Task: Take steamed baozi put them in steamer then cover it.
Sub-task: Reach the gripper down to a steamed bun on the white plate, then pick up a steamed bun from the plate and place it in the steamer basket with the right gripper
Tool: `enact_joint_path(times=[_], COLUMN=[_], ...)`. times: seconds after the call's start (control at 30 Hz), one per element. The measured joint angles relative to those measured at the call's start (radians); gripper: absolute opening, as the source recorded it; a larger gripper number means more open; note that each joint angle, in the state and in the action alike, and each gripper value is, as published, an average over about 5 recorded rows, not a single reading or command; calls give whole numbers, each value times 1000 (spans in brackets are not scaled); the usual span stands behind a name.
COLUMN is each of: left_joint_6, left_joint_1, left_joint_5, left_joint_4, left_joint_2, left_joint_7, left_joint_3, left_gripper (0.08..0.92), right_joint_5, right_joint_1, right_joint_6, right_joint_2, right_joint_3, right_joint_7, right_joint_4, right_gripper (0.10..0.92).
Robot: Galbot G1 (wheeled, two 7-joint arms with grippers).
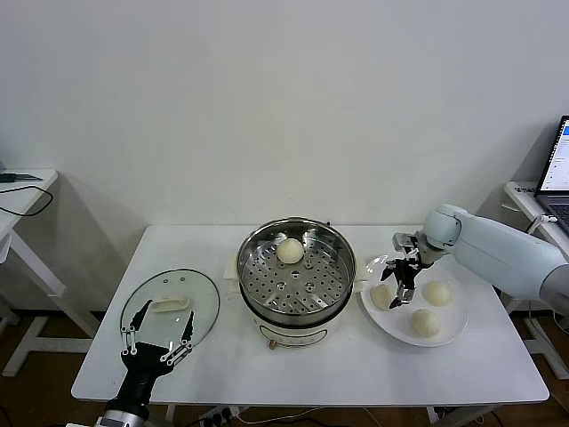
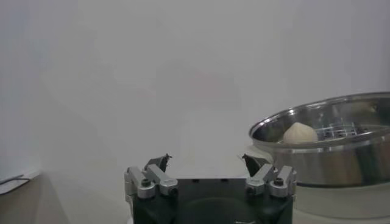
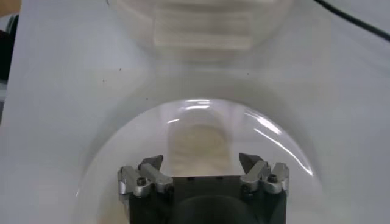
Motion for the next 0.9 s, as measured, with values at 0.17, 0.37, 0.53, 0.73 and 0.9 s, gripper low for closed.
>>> enact_joint_path(times=[0.17,0.37,0.53,0.73,0.9], left_joint_6=[-1,-2,-2,2,4], left_joint_1=[0,-1,-1,-7,-8], left_joint_5=[0,0,0,-1,-1], left_joint_4=[1,1,0,-9,-18], left_joint_2=[0,-1,0,5,9], left_joint_7=[-1,-2,-4,-5,-6], left_joint_3=[-1,-2,-3,2,6], left_gripper=[823,823,823,823,823], right_joint_5=[-9,-14,-17,-26,-8], right_joint_1=[-10,-15,-6,61,181], right_joint_6=[-3,-3,-4,5,9], right_joint_2=[7,9,1,-16,-7], right_joint_3=[5,12,11,2,-30], right_joint_7=[7,13,8,-34,-100], right_joint_4=[-7,-10,1,29,53], right_gripper=[749,645,628,632,642])
